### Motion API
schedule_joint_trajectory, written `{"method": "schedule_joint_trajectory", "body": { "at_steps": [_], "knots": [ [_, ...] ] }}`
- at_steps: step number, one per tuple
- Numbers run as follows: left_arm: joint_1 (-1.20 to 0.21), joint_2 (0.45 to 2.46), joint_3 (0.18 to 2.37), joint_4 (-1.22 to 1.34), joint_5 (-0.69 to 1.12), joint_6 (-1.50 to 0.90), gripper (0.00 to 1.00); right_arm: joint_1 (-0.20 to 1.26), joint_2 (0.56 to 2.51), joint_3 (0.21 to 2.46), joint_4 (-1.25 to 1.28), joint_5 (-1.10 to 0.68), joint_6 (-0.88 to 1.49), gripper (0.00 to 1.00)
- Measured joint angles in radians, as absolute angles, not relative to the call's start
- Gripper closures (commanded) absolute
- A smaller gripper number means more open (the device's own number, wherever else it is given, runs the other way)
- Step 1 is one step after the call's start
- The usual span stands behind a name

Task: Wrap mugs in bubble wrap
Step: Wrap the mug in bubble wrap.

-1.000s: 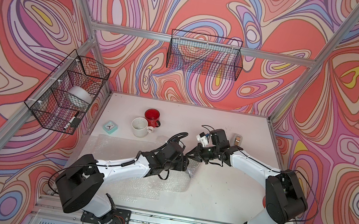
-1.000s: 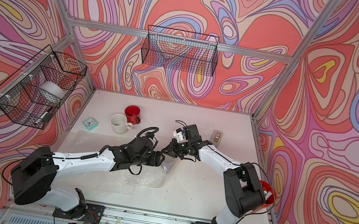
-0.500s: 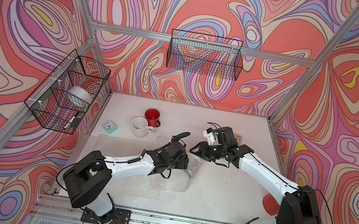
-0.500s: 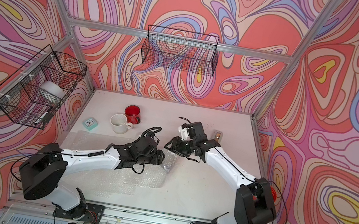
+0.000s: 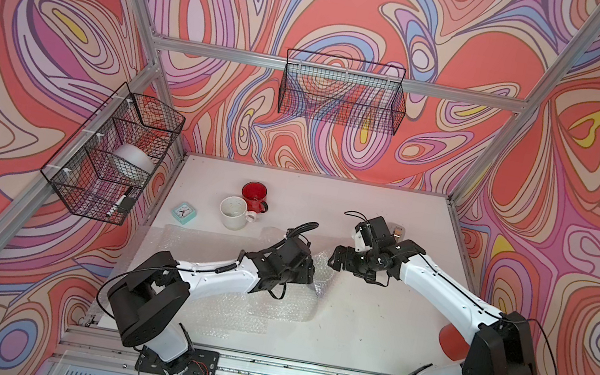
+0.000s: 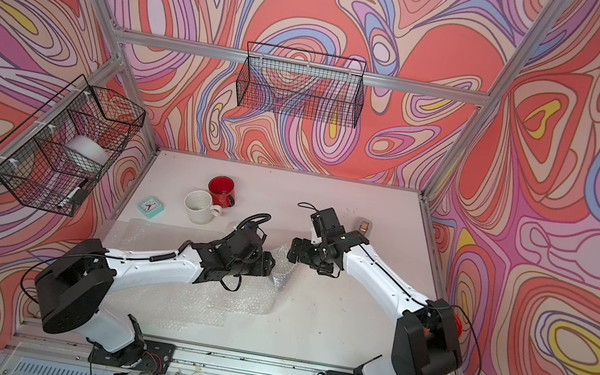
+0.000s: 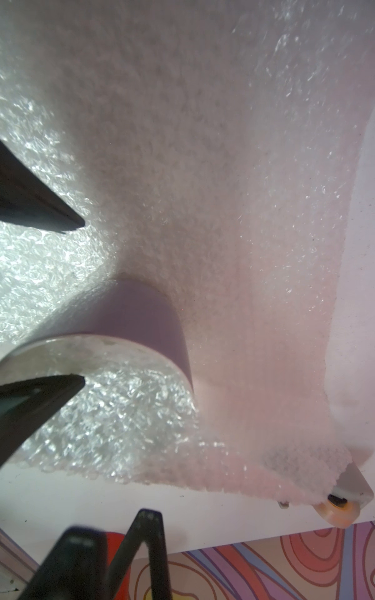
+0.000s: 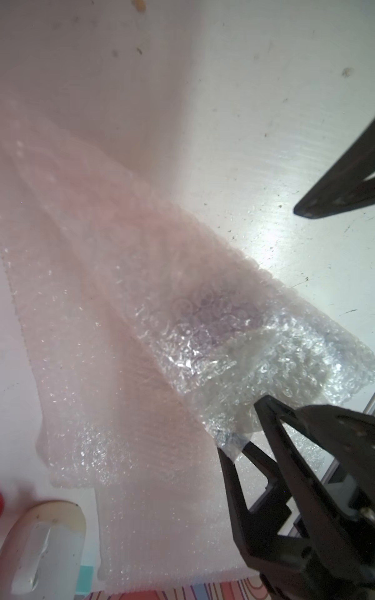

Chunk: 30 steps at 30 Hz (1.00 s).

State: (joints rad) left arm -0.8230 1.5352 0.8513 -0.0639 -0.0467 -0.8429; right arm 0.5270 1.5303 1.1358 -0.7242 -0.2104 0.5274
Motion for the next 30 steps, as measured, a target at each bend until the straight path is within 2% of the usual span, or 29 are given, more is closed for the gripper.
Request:
{"method": "schedule_joint_trajectory", "body": {
  "at_steps": [11,21,25,30],
  "knots": [
    [-0.823,1.537,0.851,-0.072,-0.05,-0.843,0.28,0.563,1.655,1.187,-0.771,-0.152,0.524,0.13],
    [-0.823,1.586,0.896,-0.118,-0.071,-0.859,0.26,0.614,1.814,1.244,-0.802,-0.104,0.525,0.12],
    [-0.823,1.61,0.923,-0.144,-0.076,-0.861,0.27,0.616,1.798,1.24,-0.787,-0.104,0.528,0.11],
    [-0.822,1.628,0.934,-0.15,-0.075,-0.861,0.3,0.609,1.618,1.184,-0.704,-0.086,0.533,0.1]
  ]
}}
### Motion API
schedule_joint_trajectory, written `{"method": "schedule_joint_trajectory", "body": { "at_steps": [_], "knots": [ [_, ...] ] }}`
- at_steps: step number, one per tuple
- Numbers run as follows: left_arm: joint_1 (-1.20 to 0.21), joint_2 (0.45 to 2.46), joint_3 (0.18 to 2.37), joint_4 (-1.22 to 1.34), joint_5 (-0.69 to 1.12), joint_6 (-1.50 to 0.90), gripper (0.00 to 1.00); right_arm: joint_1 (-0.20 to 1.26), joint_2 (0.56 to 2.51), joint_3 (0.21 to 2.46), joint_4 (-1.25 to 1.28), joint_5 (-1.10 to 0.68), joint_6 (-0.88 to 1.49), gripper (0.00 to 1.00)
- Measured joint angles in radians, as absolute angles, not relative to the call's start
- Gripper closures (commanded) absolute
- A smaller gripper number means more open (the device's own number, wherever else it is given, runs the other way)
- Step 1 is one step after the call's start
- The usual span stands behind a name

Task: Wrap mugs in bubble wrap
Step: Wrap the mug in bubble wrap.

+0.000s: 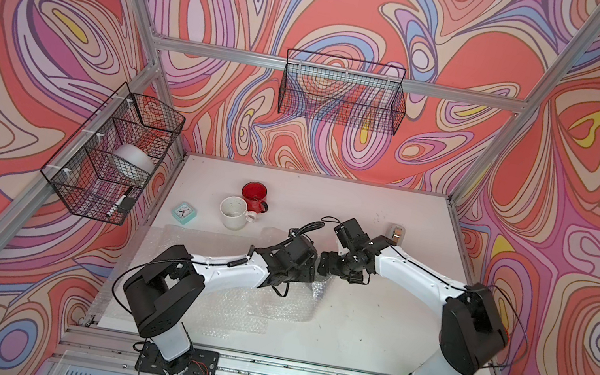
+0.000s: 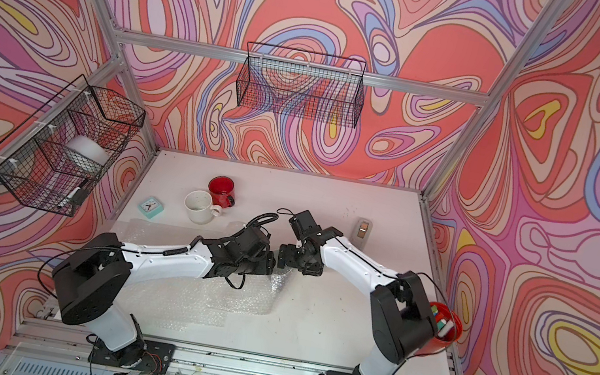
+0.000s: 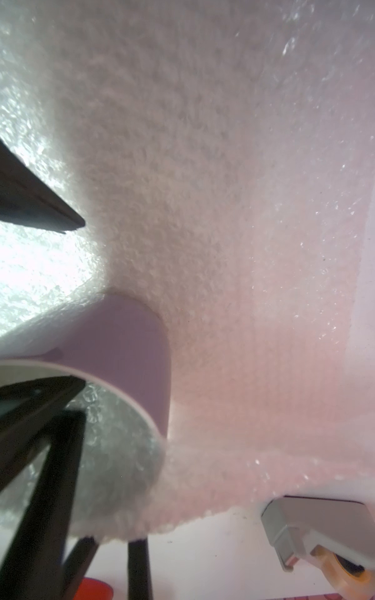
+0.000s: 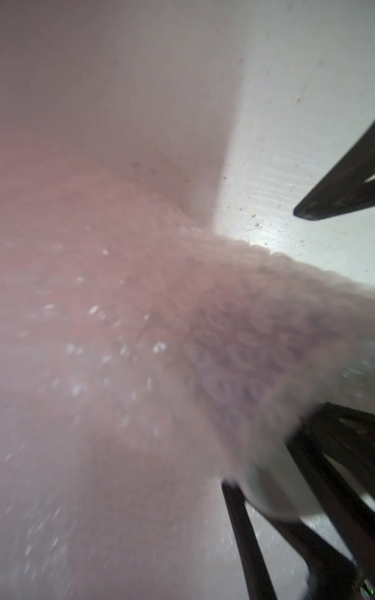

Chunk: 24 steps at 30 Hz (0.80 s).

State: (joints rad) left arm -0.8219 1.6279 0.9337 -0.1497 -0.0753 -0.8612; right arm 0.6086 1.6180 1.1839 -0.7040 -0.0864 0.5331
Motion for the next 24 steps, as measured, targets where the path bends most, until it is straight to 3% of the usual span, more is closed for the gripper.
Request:
{"method": "schedule_joint_trajectory", "body": {
  "at_steps": [5,10,18,24],
  "knots": [
    [-0.817,1.632,0.934,-0.149,-0.067,-0.86,0.34,0.501,1.542,1.185,-0.599,-0.134,0.545,0.12],
    [-0.813,1.633,0.937,-0.148,-0.055,-0.857,0.35,0.345,1.681,1.276,-0.614,-0.217,0.553,0.14],
    [-0.81,1.636,0.956,-0.155,-0.05,-0.841,0.33,0.328,1.918,1.526,-0.726,-0.217,0.483,0.09],
    [-0.81,1.658,0.984,-0.178,-0.049,-0.83,0.31,0.31,2.087,1.771,-0.848,-0.139,0.448,0.13]
  ]
}}
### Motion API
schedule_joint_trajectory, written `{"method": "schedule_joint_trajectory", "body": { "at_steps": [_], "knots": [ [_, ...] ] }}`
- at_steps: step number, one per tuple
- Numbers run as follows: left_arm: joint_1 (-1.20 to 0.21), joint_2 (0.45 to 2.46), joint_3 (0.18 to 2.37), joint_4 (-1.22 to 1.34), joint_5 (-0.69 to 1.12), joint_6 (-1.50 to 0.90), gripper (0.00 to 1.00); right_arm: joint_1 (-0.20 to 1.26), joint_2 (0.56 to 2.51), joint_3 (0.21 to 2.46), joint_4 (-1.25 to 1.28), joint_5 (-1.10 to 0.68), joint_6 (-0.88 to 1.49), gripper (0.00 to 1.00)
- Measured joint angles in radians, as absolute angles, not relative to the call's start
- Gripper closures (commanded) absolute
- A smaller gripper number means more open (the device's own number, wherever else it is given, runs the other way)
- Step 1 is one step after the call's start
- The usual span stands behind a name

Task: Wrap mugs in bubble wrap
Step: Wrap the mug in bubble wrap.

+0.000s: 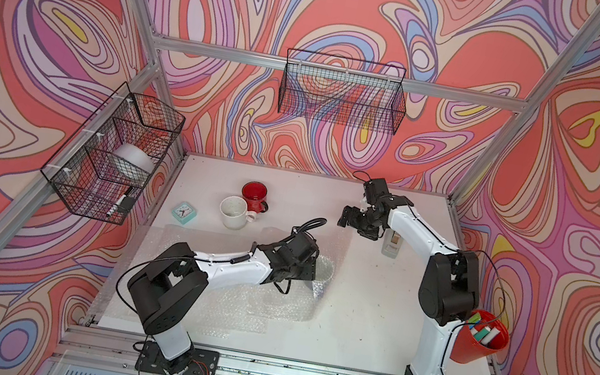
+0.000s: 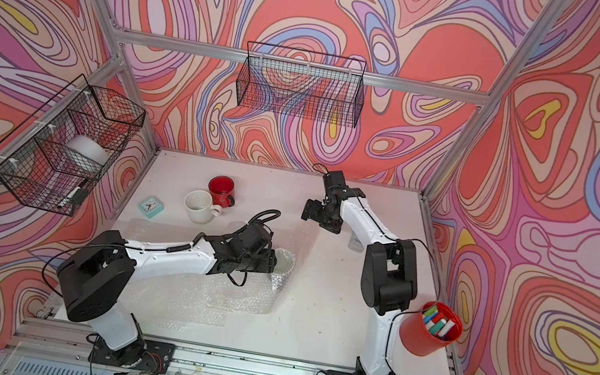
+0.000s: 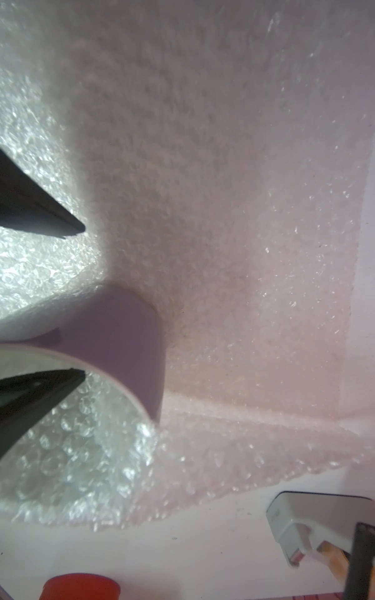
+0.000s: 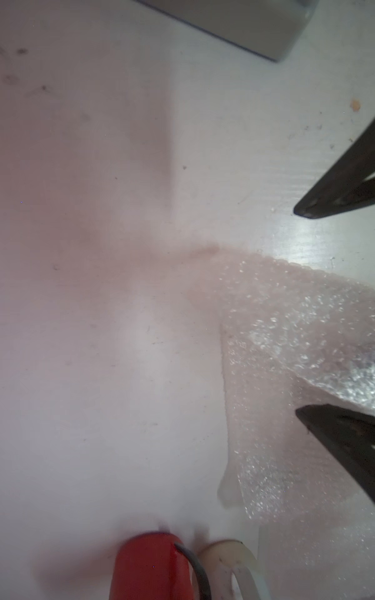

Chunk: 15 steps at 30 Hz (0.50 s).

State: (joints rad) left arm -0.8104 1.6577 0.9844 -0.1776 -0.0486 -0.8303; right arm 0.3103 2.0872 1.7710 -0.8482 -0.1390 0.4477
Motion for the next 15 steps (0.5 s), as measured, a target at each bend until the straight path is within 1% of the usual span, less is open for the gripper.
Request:
{"method": "schedule_joint_trajectory", "body": {
  "at_steps": [4,10,15],
  "knots": [
    [-0.81,1.669,1.003,-0.191,-0.049,-0.826,0.28,0.308,2.192,1.888,-0.916,-0.097,0.429,0.16],
    [-0.81,1.705,1.044,-0.219,-0.049,-0.827,0.22,0.309,2.32,2.027,-1.006,-0.072,0.403,0.27],
    [-0.81,1.731,1.064,-0.258,-0.049,-0.828,0.21,0.309,2.357,2.093,-1.05,-0.067,0.387,0.51]
  ]
}}
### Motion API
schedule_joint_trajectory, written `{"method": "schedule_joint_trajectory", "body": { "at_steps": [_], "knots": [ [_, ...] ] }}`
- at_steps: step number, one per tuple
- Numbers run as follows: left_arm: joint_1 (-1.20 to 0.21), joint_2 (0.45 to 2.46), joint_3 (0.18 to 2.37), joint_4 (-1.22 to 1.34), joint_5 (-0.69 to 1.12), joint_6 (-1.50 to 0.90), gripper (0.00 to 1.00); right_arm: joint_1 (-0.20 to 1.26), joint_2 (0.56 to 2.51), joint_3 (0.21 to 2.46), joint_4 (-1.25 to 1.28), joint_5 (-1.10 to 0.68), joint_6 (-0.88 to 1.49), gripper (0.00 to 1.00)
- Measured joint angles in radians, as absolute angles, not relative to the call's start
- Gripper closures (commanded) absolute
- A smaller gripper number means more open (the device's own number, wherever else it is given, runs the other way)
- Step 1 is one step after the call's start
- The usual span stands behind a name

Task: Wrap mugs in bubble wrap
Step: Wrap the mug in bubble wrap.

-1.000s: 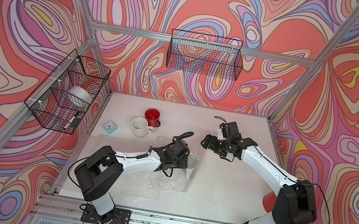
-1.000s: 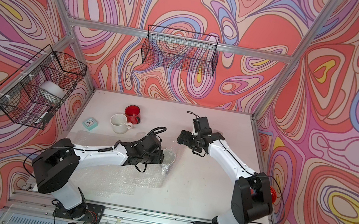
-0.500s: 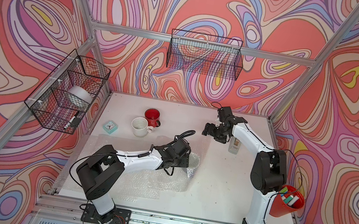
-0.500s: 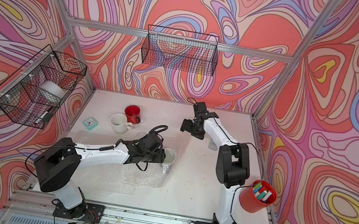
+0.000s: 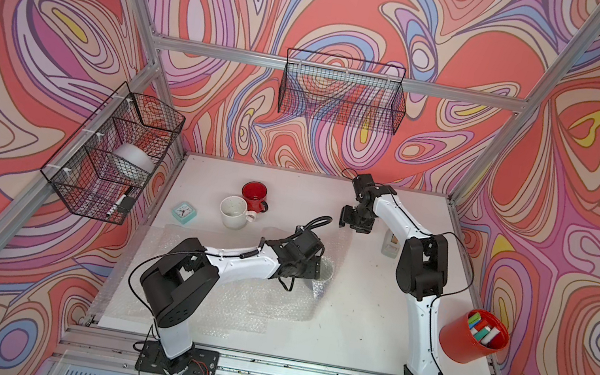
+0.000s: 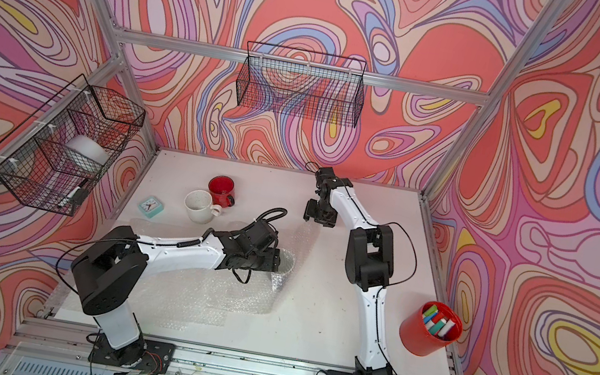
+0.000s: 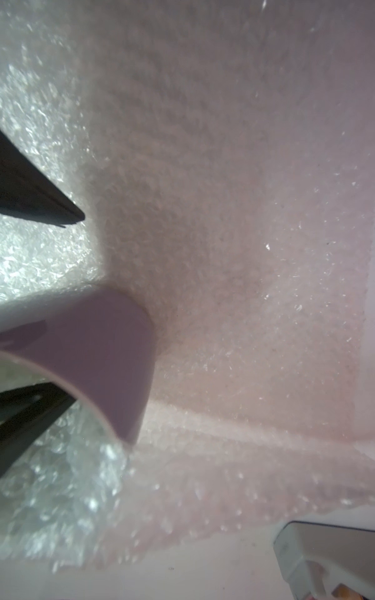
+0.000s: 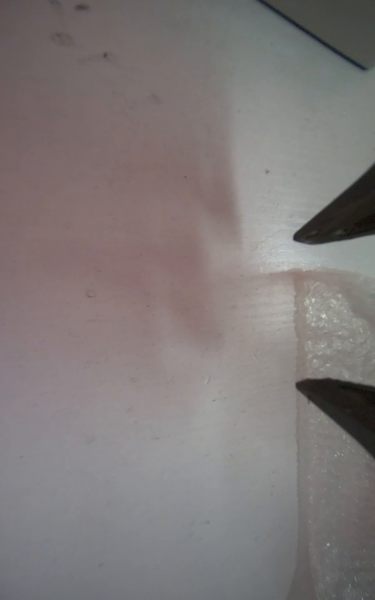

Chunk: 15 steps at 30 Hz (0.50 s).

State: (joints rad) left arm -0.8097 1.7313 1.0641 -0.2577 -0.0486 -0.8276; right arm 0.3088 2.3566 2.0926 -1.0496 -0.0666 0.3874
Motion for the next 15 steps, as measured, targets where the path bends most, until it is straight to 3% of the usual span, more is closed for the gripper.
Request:
{"method": "schedule_joint_trajectory", "body": {
  "at_steps": [5,15],
  "knots": [
    [-0.81,1.74,1.072,-0.279,-0.049,-0.832,0.21,0.309,2.357,2.121,-1.065,-0.067,0.38,0.74],
    [-0.803,1.768,1.098,-0.305,-0.044,-0.843,0.21,0.309,2.322,2.063,-1.034,-0.076,0.375,0.97]
  ]
}}
